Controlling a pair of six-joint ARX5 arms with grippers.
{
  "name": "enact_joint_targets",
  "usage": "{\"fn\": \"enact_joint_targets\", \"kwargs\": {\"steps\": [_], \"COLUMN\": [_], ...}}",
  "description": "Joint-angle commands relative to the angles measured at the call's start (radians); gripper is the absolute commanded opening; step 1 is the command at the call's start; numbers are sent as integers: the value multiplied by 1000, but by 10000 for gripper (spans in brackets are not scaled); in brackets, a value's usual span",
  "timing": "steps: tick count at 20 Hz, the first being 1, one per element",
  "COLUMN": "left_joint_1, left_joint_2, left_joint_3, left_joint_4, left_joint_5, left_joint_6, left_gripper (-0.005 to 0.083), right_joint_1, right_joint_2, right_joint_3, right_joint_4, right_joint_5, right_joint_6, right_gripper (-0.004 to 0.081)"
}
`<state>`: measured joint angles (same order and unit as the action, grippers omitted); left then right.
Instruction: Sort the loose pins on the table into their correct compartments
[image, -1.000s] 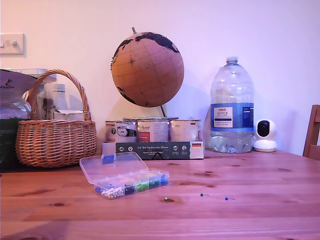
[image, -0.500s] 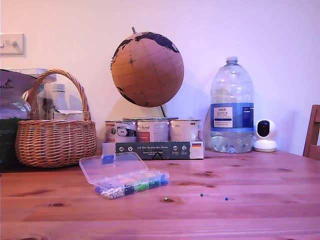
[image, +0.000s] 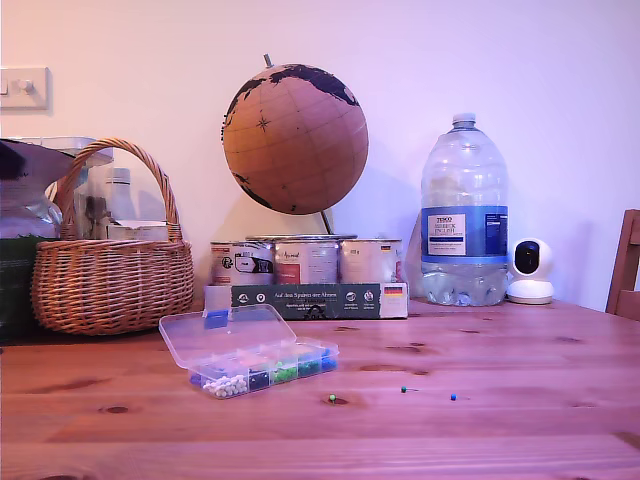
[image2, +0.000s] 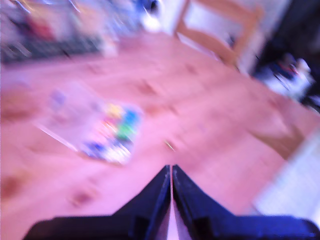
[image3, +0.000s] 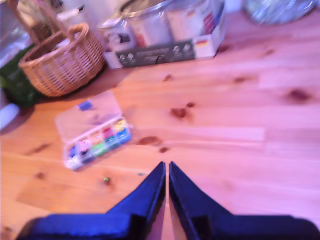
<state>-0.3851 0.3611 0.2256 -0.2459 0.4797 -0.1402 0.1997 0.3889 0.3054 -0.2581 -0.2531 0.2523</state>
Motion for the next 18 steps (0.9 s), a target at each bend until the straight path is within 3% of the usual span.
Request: {"fn": "enact_joint_targets", "kwargs": {"steps": [1,3,5,9,13,18], "left_joint_1": [-42,-96,-137,-165,-165,-165], "left_joint_2": [64,124,180,270,307,307], "left_joint_3": [34,74,128,193,194,194], "left_joint_4": [-34,-62,-122,-199,-195,-178], "left_joint_5": [3,2,-11,-50,-78,-94], "left_joint_6": [14,19,103,156,167,168], "left_gripper": [-23,-23,-23,-23,-23,-23], "right_joint_1": [3,3,3,8,50,111], "right_joint_2": [-7,-5,21,168,378,642], "right_joint_3": [7,16,40,101,231,416], "right_joint_4": [54,79,31,-89,-252,-370], "right_joint_5": [-3,-50,-106,-192,-193,-183], "right_joint_6": [50,64,62,51,-109,-450], "right_gripper": [-13,-13,-13,-13,-13,-13]}}
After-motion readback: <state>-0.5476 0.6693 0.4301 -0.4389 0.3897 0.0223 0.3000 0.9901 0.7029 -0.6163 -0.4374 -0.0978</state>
